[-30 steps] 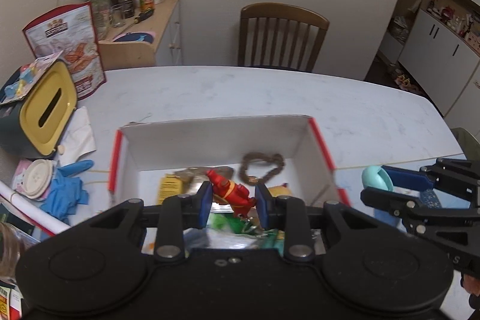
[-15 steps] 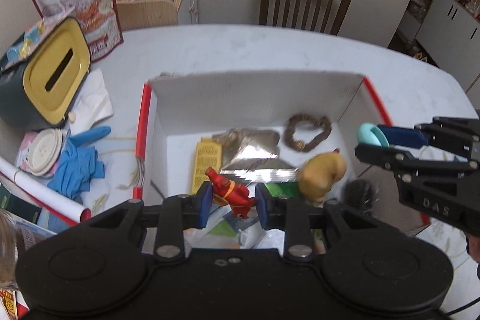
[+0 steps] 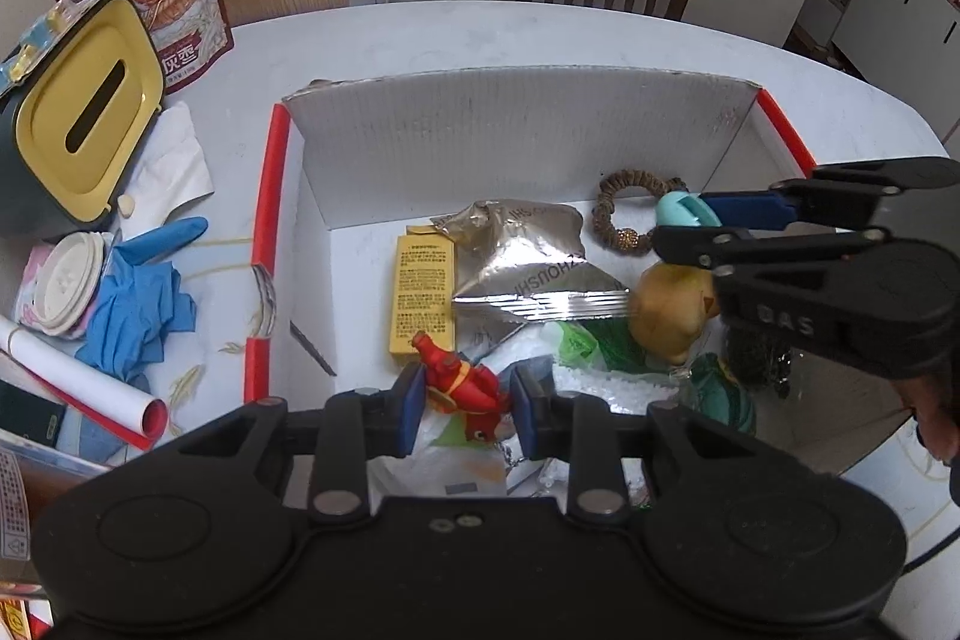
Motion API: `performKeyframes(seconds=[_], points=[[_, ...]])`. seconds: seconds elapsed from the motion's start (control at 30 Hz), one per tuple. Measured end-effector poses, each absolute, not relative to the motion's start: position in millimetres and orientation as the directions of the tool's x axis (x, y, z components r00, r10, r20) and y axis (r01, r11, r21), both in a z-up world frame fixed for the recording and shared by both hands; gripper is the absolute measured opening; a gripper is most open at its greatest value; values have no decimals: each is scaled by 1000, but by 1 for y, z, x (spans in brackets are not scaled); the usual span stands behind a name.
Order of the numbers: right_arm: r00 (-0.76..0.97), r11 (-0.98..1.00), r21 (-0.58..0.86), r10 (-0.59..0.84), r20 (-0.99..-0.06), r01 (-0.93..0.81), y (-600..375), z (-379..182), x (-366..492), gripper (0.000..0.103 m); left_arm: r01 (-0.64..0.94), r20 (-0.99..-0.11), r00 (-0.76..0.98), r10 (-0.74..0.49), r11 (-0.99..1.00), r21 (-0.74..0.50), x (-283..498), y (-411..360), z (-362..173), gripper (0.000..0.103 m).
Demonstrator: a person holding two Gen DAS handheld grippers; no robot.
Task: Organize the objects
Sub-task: 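Open the left tool to drop the fish keychain while the right tool releases the sharpener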
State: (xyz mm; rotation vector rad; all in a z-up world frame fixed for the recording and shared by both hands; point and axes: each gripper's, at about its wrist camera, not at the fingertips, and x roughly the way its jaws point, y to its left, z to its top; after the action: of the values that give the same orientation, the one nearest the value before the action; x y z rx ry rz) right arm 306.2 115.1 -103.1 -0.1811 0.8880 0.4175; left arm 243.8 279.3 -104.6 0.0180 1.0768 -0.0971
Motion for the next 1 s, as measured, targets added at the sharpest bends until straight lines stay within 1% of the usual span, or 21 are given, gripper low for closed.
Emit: performKeyframes(seconds=[0.3,0.5,0.57,0.6,0.63,0.77,0.9,1.0], points=[[508,910,48,273,-817,-412,115,-113,314,30,98,-890,450,-73,995,-32,247,278,-118,29],[506,911,76,292,-812,-405,108,-106,311,31,99,-904,421,-72,995,-33,248,275,-126,33],[510,910,88,305,-804,-406,104,-102,308,40,104,-904,421,-73,994,-32,247,274,-127,36],[517,910,93,311,-797,-405,101,-99,305,47,104,-904,422,-73,994,-31,247,274,-126,37],[521,909,102,320,-791,-404,98,-97,303,52,103,-904,422,-72,994,-32,246,274,-126,39],[534,911,125,337,-776,-393,87,-88,292,53,102,-899,432,-75,994,-34,243,272,-122,46],[549,909,145,357,-756,-391,78,-75,278,54,92,-886,457,-70,995,-31,236,271,-114,58],[566,906,149,368,-738,-396,73,-65,266,54,86,-875,478,-76,996,-39,230,271,-107,60]])
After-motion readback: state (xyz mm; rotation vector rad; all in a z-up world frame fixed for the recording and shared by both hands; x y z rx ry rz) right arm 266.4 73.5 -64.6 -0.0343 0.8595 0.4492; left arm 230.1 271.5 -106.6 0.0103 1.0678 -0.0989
